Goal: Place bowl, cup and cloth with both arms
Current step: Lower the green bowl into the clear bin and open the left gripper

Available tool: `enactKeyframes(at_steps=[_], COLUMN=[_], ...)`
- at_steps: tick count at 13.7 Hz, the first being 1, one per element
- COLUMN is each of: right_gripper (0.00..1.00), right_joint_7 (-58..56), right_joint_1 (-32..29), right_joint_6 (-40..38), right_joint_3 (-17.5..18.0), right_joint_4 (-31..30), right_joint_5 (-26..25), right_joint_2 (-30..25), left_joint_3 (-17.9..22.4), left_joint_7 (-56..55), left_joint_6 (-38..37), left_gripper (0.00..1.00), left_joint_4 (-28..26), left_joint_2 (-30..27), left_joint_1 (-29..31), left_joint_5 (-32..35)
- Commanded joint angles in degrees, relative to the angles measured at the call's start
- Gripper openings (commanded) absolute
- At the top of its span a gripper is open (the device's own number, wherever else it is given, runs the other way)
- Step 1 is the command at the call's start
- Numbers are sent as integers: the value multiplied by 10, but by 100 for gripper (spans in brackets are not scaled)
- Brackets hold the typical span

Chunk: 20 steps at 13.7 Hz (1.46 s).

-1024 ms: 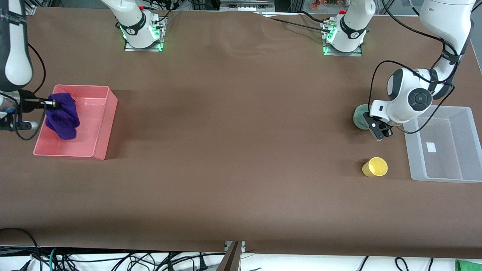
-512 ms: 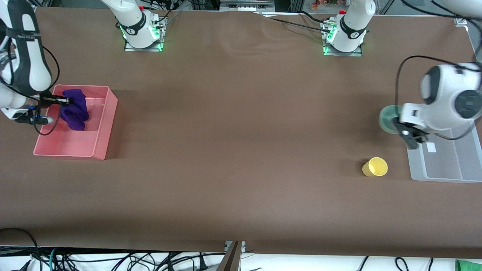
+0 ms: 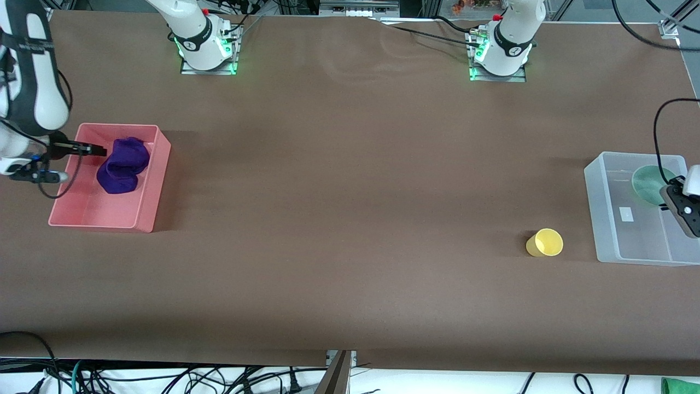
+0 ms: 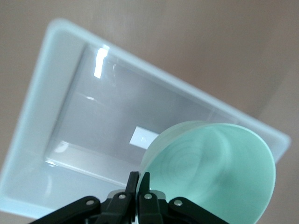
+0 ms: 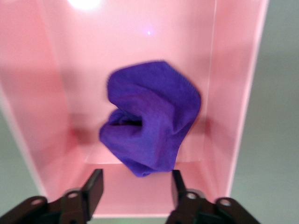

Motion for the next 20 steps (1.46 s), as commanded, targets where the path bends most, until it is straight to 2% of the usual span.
enactKeyframes(at_steps=[1,2,3,4,5,7,10,13,14,16,18,20], right_gripper=[100,100,100,100,100,100,100,100,100,100,100,100], right_joint_7=[-5,-5,-1,0,-1,-1,0,-1,10,96,113,115], right_joint_1=[-2,-2,-2,-2,-2,-2,-2,-4,-4,-3,-3,-2], right_joint_6=[-112,-144,-171,-185,-198,-239,-225,-210,-217,-238,-246,-250], right_joint_3=[37,60,89,111,130,163,168,165,167,175,181,182], right_joint_4=[116,154,189,213,240,287,329,322,321,321,322,322], right_joint_5=[2,2,2,1,-3,-38,-42,-45,-39,-35,-32,-31], right_joint_2=[-13,-14,-16,-17,-17,-16,-18,-20,-19,-20,-21,-21], left_joint_3=[-8,-9,-9,-9,-12,-24,-62,-126,-140,-143,-142,-142], left_joint_7=[22,22,22,21,22,15,-23,-120,-157,-228,-290,-310], left_joint_6=[41,48,49,49,46,37,-26,-70,-70,-63,-56,3], left_gripper=[0,0,7,67,100,100,100,100,100,100,100,100], left_joint_4=[35,34,34,35,38,40,61,81,79,79,77,74], left_joint_2=[53,66,75,75,71,45,4,2,5,32,64,97], left_joint_1=[26,31,36,34,32,24,17,11,1,-34,-52,-55], left_joint_5=[-13,-15,-22,-27,-26,-31,-33,-32,-32,-33,-92,-111])
